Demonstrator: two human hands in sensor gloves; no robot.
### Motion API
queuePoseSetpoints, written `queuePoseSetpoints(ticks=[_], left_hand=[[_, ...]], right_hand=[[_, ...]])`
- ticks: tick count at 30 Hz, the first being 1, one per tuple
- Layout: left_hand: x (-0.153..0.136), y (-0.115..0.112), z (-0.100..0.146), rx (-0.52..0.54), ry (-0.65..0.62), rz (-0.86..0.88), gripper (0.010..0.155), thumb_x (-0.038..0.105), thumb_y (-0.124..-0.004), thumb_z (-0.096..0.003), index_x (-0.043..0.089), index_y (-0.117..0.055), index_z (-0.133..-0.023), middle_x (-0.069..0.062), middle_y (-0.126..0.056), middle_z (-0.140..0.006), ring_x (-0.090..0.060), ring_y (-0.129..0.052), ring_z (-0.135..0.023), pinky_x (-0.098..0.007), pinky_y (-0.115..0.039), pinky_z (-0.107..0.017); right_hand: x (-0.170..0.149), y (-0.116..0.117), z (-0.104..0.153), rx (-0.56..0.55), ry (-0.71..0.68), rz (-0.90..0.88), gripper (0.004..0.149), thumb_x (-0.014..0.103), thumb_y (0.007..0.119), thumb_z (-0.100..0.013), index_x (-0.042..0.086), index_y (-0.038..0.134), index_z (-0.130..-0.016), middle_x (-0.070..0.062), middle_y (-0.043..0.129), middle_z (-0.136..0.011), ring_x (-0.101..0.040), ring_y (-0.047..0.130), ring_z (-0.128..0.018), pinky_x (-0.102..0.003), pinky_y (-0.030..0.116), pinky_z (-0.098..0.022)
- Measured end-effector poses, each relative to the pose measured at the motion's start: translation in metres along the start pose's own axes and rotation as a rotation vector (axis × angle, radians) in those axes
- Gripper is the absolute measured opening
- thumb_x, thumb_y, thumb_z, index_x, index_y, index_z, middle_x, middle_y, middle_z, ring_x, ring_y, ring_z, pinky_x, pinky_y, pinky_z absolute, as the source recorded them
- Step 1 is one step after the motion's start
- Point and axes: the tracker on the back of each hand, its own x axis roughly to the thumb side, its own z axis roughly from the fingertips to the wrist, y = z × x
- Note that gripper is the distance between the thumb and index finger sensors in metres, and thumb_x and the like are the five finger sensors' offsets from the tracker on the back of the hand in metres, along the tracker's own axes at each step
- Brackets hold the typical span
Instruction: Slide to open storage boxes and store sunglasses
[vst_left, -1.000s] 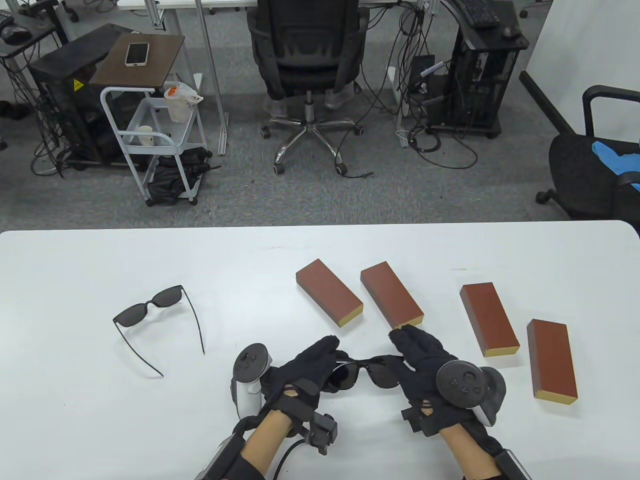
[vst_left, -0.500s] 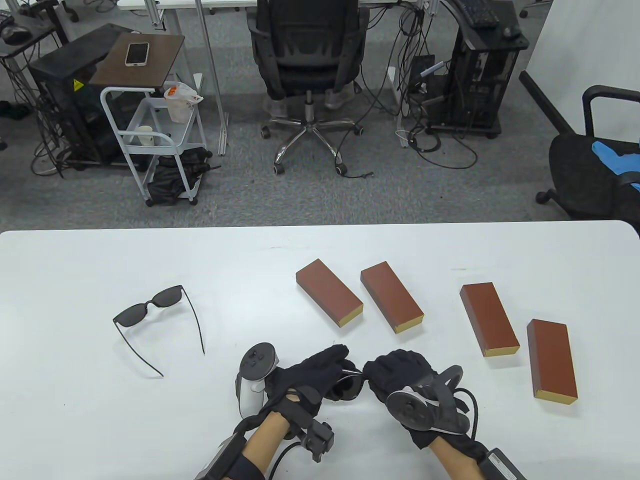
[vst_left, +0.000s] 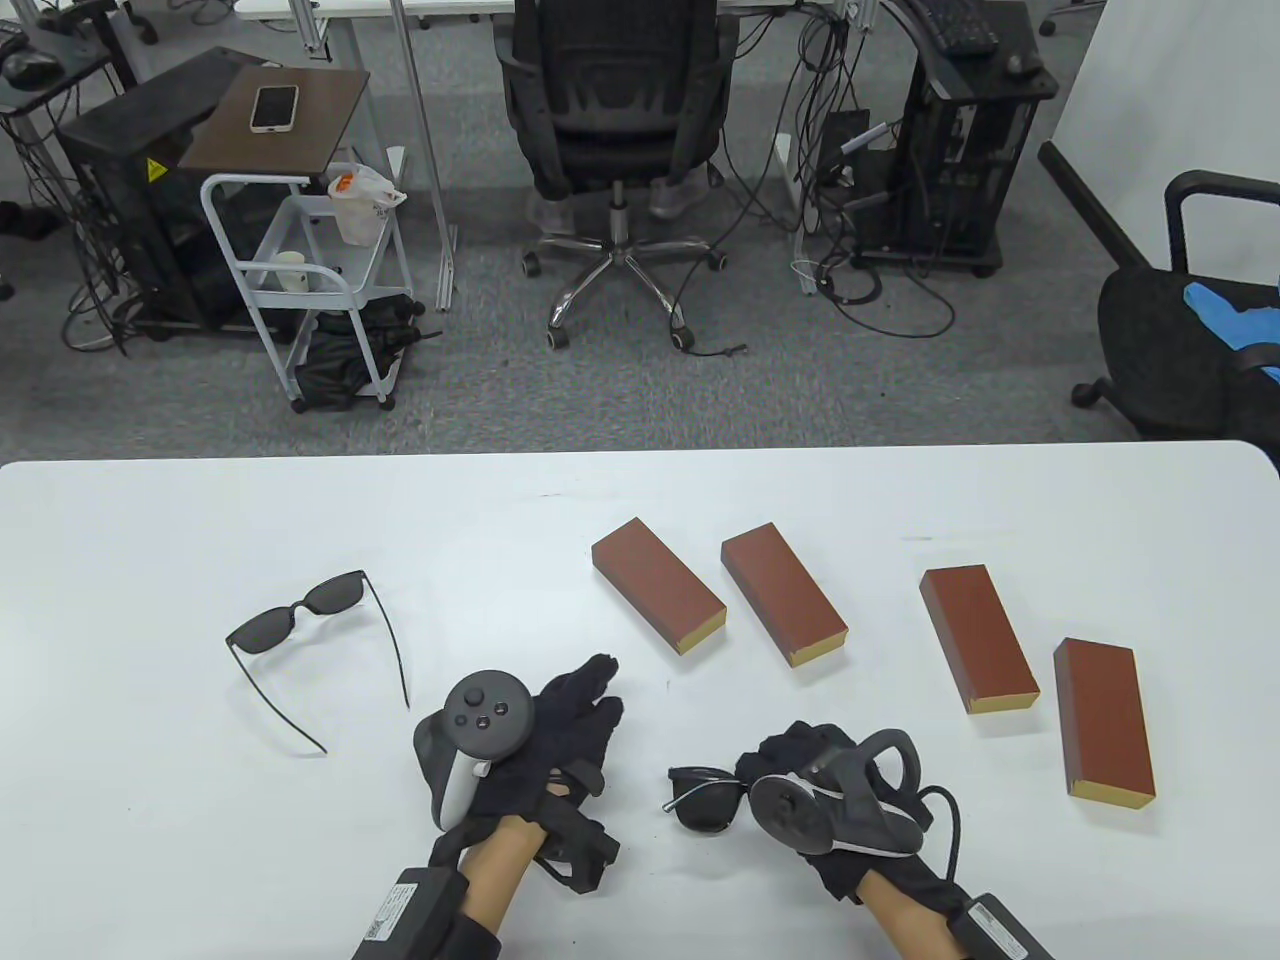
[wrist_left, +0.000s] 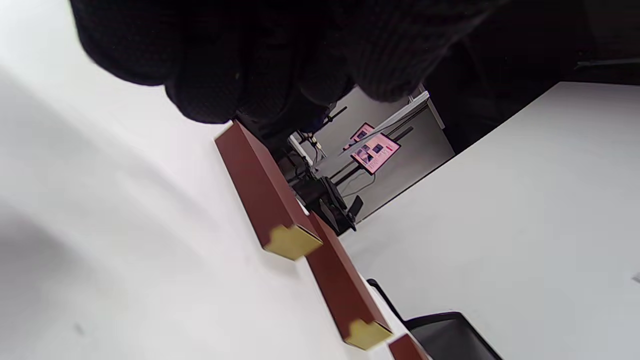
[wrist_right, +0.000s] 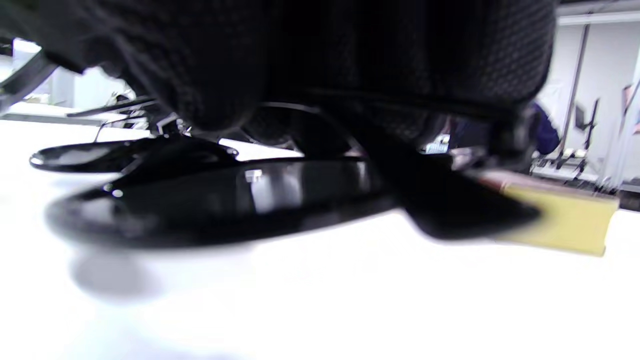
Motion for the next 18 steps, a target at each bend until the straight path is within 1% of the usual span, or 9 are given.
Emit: queuePoseSetpoints(ticks=[1,2,6,14,18], left_hand=[[-0.002,0.002,0.000,0.009,0.001,-0.032,0.056,0.042,-0.079,-0.0463,0.027,-0.076,-0.100,-0.010,-0.080,-0.102,-0.038,-0.085,-0.084,-0.058,-0.073,-0.057],[-0.004,0.006,-0.001,0.019,0.003,-0.075,0.057,0.043,-0.079,-0.0462,0.027,-0.076,-0.100,-0.010,-0.080,-0.102,-0.038,-0.085,-0.085,-0.058,-0.072,-0.058],[-0.008,0.011,-0.002,0.038,0.003,-0.169,0.057,0.044,-0.079,-0.0459,0.027,-0.077,-0.100,-0.010,-0.079,-0.102,-0.039,-0.084,-0.086,-0.059,-0.072,-0.058],[-0.007,0.014,-0.003,0.054,-0.007,-0.208,0.057,0.044,-0.079,-0.0460,0.027,-0.076,-0.100,-0.009,-0.079,-0.103,-0.038,-0.083,-0.087,-0.059,-0.071,-0.059],[-0.007,0.014,-0.003,0.052,-0.011,-0.220,0.057,0.045,-0.079,-0.0460,0.027,-0.076,-0.100,-0.009,-0.079,-0.103,-0.038,-0.083,-0.087,-0.059,-0.071,-0.059]], right_hand=[[0.001,0.002,0.000,0.013,-0.002,0.000,0.038,0.037,0.089,-0.029,0.026,0.091,-0.066,-0.004,0.099,-0.062,-0.027,0.096,-0.058,-0.046,0.083,-0.048],[0.004,0.005,-0.002,0.050,-0.024,-0.001,0.038,0.037,0.089,-0.029,0.026,0.091,-0.066,-0.004,0.099,-0.062,-0.027,0.097,-0.058,-0.046,0.083,-0.048],[0.010,0.012,-0.003,0.098,-0.044,0.006,0.038,0.038,0.089,-0.029,0.027,0.092,-0.065,-0.003,0.100,-0.062,-0.026,0.097,-0.059,-0.045,0.084,-0.048],[0.013,0.022,-0.004,0.122,-0.034,0.027,0.039,0.039,0.089,-0.029,0.027,0.091,-0.065,-0.003,0.100,-0.062,-0.026,0.098,-0.058,-0.045,0.084,-0.047],[0.011,0.023,-0.004,0.138,0.001,0.021,0.039,0.042,0.089,-0.029,0.027,0.091,-0.066,-0.004,0.099,-0.063,-0.027,0.097,-0.059,-0.045,0.084,-0.047]])
